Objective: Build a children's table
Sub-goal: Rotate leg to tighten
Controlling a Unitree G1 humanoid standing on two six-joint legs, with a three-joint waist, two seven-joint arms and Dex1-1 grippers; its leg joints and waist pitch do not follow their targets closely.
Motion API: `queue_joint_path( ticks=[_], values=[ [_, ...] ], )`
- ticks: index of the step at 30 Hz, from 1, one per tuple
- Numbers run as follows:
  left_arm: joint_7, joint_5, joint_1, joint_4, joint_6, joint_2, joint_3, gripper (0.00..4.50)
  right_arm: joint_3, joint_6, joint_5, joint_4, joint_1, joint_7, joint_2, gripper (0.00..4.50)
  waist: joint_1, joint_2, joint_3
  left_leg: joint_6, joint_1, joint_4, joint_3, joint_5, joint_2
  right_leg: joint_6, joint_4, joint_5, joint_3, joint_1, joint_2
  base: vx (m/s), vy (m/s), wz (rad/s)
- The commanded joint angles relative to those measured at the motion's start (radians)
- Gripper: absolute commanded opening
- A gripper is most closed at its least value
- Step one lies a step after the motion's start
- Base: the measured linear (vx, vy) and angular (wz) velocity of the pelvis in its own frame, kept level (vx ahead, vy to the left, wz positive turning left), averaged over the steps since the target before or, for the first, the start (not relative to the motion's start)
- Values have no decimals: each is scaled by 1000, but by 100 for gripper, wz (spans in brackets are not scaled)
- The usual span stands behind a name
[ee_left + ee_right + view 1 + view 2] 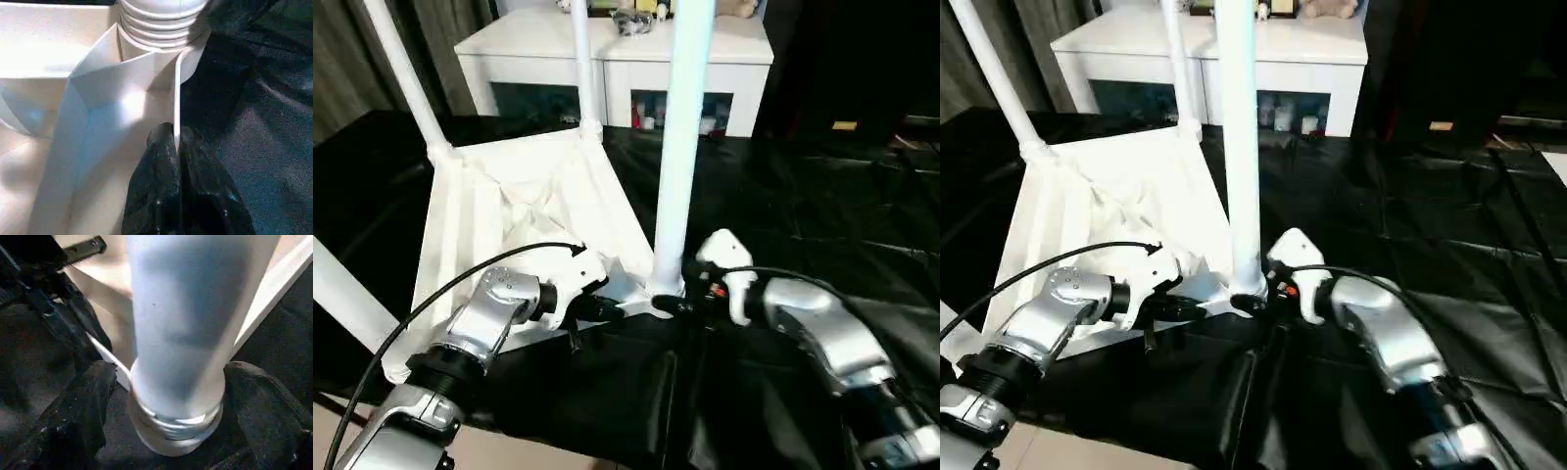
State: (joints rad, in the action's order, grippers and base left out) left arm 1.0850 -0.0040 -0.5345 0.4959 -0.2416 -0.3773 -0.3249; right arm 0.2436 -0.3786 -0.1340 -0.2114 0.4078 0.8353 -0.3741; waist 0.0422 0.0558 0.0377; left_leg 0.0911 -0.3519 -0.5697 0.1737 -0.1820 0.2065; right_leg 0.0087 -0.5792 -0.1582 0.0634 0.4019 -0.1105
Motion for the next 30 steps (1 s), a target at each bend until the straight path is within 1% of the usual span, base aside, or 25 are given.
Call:
queue_joint_path(
  ticks=[1,3,4,7,8,10,11,12,17,18,21,22,23,24,25,26,27,28,30],
  values=[
    [-13,22,30,33,-34,-2,-21,6,1,8,8,-8,21,-5,2,385,4,-18,-57,-39,-6,65,6,-240,6,-198,60,-276,-26,-48,-18,0,0,0],
    [-14,21,32,29,-36,-1,-20,6,1,6,10,-12,22,0,3,385,7,-19,-58,-48,-7,63,7,-221,7,-205,58,-255,-26,-49,-18,0,0,0],
    [-14,21,34,27,-37,-1,-19,6,1,7,12,-15,22,1,3,385,7,-21,-59,-50,-8,62,7,-217,6,-205,57,-259,-25,-50,-19,0,0,0],
    [-14,20,36,24,-39,-3,-18,6,2,11,13,-32,27,1,5,385,8,-20,-57,-48,-8,63,7,-225,5,-199,60,-283,-25,-50,-19,0,0,0],
    [-13,20,36,23,-40,-3,-18,1,1,11,12,-35,28,0,6,367,8,-20,-57,-47,-7,63,7,-228,5,-198,60,-288,-25,-49,-20,0,0,0],
    [-12,19,37,19,-44,-6,-18,0,-2,10,10,-47,32,-2,10,345,8,-20,-57,-45,-8,64,7,-230,5,-192,61,-296,-25,-49,-20,0,0,0],
    [-11,19,39,17,-46,-6,-18,0,-4,11,12,-52,33,-4,13,345,8,-20,-57,-45,-8,64,7,-230,6,-191,61,-296,-25,-49,-20,0,0,0],
    [-11,19,40,16,-47,-7,-18,0,-5,12,13,-57,35,-7,16,336,7,-21,-58,-44,-7,64,7,-230,6,-192,61,-295,-25,-48,-20,0,0,0],
    [-9,18,43,8,-52,-10,-17,0,-12,12,13,-73,43,-16,27,285,6,-20,-57,-45,-8,64,7,-228,5,-198,59,-282,-25,-49,-19,0,0,0],
    [-8,18,44,6,-53,-11,-17,0,-13,11,11,-77,44,-17,29,285,6,-20,-58,-44,-6,64,6,-232,6,-196,60,-285,-25,-48,-18,0,0,0],
    [-8,18,46,3,-55,-12,-17,0,-16,10,8,-79,44,-22,35,274,4,-20,-58,-41,-7,65,6,-240,6,-193,61,-295,-25,-49,-19,0,0,0],
    [-35,23,48,4,-67,-7,-10,0,-36,11,3,-85,36,-64,62,273,3,-19,-57,-40,-6,65,6,-241,6,-195,60,-293,-25,-48,-20,0,0,0],
    [-63,31,46,11,-77,-1,-6,0,-49,13,4,-91,31,-102,83,272,0,-19,-57,-39,-8,65,6,-240,5,-194,60,-292,-25,-48,-19,0,0,0],
    [-86,35,44,17,-83,7,0,0,-58,15,5,-96,27,-131,99,272,-2,-20,-56,-30,-8,67,5,-243,5,-190,62,-304,-24,-48,-19,0,0,0],
    [-126,36,39,30,-91,24,13,0,-71,18,8,-103,21,-177,124,272,-6,-20,-56,-29,-10,67,6,-245,3,-187,62,-310,-25,-47,-19,0,0,0],
    [-205,35,29,54,-103,63,40,0,-93,17,10,-112,9,-255,171,272,-7,-22,-55,-22,-8,67,6,-257,2,-178,66,-338,-24,-45,-18,0,0,0],
    [-205,35,29,54,-103,63,40,0,-93,17,10,-112,9,-255,171,272,-8,-22,-55,-18,-7,68,5,-261,2,-174,67,-350,-24,-46,-18,0,0,0],
    [-276,33,18,74,-118,100,62,0,-108,11,12,-119,-2,-322,214,272,-8,-23,-55,-16,-6,68,5,-265,1,-164,69,-363,-24,-45,-17,0,0,0],
    [-343,35,7,90,-132,143,76,0,-116,4,27,-136,-11,-408,262,272,-6,-21,-55,-14,-3,69,6,-271,1,-157,73,-374,-25,-40,-17,0,0,0]
  ],
)
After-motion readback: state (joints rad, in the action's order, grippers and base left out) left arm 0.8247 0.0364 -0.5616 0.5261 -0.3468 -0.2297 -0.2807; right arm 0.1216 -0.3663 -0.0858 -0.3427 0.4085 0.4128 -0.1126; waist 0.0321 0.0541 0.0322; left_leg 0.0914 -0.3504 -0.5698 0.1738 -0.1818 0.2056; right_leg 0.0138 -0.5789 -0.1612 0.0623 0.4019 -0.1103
